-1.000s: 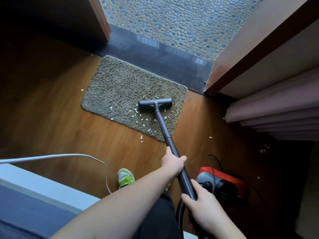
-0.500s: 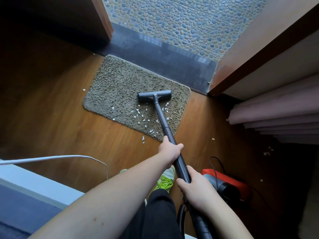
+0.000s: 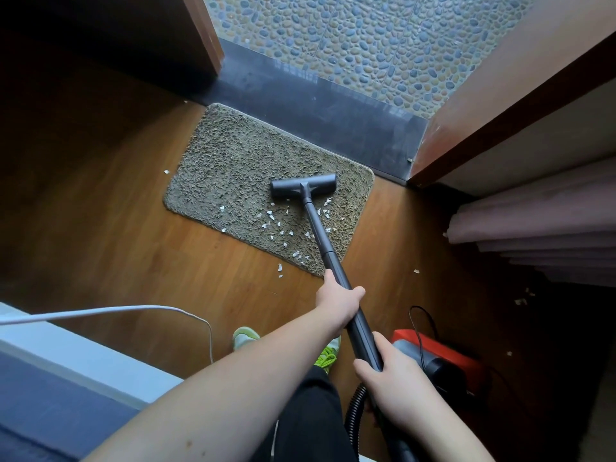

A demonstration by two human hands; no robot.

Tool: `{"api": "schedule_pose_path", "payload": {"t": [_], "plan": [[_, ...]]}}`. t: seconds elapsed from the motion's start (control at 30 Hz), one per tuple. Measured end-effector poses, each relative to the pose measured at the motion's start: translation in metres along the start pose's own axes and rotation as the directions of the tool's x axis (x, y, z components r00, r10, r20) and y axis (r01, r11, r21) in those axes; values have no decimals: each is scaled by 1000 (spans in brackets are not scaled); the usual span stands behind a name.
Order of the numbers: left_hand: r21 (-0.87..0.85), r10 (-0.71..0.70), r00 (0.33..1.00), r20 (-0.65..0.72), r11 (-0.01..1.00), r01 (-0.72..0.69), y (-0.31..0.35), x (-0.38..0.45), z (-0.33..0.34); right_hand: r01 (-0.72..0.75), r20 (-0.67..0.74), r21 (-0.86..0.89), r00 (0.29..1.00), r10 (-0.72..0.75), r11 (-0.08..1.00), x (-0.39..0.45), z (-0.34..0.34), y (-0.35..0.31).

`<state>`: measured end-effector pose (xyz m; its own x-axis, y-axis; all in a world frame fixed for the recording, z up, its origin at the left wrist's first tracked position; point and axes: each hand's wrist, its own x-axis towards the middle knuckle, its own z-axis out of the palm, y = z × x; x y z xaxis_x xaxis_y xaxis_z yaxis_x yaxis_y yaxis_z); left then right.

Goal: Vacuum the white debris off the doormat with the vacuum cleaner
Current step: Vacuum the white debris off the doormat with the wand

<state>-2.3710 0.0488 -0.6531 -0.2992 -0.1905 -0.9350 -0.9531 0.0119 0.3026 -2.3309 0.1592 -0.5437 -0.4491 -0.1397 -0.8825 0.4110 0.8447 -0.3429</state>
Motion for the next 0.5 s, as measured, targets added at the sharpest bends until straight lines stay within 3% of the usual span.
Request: {"api": "schedule_pose_path", "payload": {"t": [0.5], "plan": [[77,-32,999,23,997,30,-28,-22,17,-71,1,20,997,71,997,-32,3,14]]}}
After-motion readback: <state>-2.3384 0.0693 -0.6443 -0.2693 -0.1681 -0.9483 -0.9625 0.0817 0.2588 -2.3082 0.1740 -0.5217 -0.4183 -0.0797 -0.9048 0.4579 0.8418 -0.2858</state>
